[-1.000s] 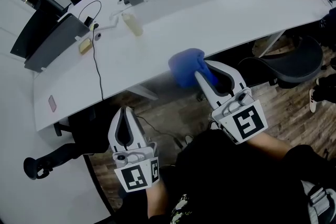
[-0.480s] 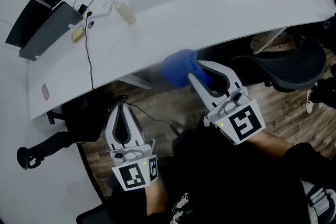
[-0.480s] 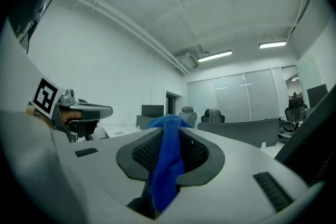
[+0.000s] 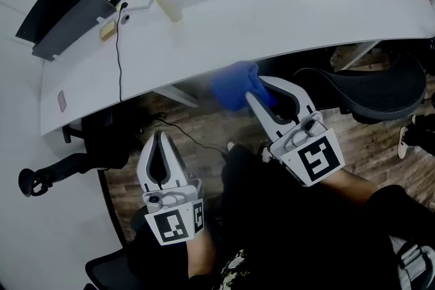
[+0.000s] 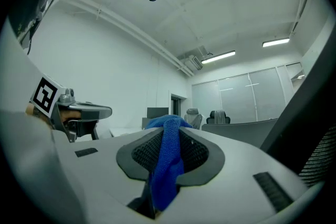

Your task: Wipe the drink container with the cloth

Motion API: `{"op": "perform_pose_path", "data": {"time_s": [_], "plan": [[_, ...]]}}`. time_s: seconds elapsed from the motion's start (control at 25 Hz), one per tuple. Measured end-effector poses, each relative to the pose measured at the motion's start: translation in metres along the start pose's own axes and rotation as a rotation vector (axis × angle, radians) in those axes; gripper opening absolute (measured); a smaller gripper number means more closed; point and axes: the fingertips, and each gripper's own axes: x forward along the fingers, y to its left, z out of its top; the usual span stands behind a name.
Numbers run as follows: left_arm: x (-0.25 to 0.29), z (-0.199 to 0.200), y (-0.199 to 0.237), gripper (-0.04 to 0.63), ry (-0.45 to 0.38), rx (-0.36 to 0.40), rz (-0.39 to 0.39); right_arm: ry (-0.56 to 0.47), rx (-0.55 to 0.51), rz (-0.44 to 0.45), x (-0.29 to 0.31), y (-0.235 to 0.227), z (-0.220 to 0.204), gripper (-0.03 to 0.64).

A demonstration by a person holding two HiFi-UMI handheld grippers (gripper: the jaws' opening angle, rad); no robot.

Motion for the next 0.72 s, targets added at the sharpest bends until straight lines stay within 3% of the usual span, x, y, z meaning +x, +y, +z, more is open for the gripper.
{"op": "perform_pose_path", "data": {"time_s": [0.72], "plan": [[-0.010, -0.002, 0.009, 0.005, -0.025, -0.009, 0.025, 0.001, -0.020, 0.022, 0.007, 0.017, 0.002, 0.072]]}}
